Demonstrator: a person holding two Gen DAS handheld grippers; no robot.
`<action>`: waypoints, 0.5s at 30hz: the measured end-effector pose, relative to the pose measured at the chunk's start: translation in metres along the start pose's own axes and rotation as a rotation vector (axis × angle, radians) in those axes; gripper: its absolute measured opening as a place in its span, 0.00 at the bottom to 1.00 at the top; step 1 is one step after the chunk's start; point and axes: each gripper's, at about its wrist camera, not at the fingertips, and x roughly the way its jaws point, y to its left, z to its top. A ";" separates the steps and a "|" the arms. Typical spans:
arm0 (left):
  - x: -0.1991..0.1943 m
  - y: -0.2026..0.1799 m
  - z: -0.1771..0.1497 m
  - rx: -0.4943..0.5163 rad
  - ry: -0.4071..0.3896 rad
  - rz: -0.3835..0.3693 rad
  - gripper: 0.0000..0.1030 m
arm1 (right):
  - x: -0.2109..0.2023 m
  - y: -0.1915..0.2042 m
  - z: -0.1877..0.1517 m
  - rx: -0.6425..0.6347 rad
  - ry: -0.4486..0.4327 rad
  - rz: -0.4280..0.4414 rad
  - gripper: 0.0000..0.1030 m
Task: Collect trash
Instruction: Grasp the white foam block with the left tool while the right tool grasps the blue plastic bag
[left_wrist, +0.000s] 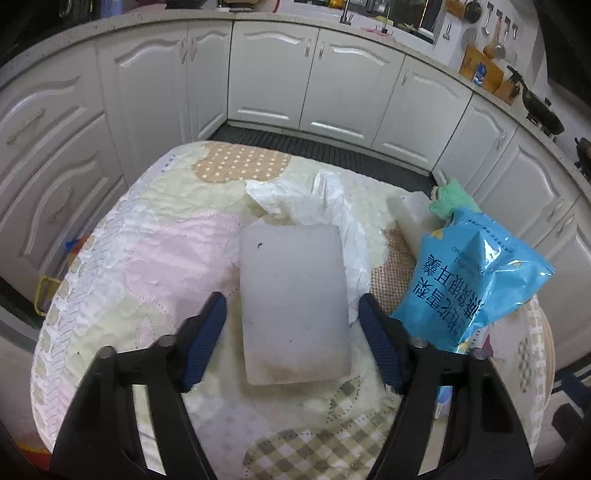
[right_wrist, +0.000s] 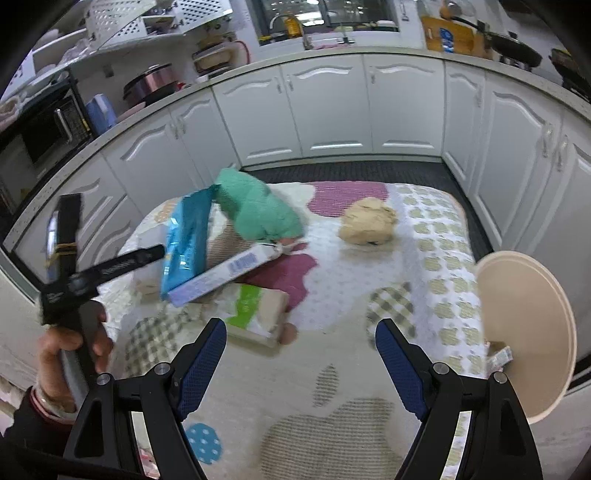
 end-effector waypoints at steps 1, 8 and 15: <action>-0.001 0.003 0.000 -0.005 0.008 -0.008 0.51 | 0.003 0.003 0.001 -0.003 0.003 0.012 0.79; -0.051 0.028 -0.002 0.002 -0.075 -0.026 0.51 | 0.031 0.045 0.025 -0.052 0.016 0.109 0.79; -0.076 0.041 -0.014 0.017 -0.108 -0.012 0.51 | 0.083 0.075 0.053 -0.055 0.033 0.167 0.79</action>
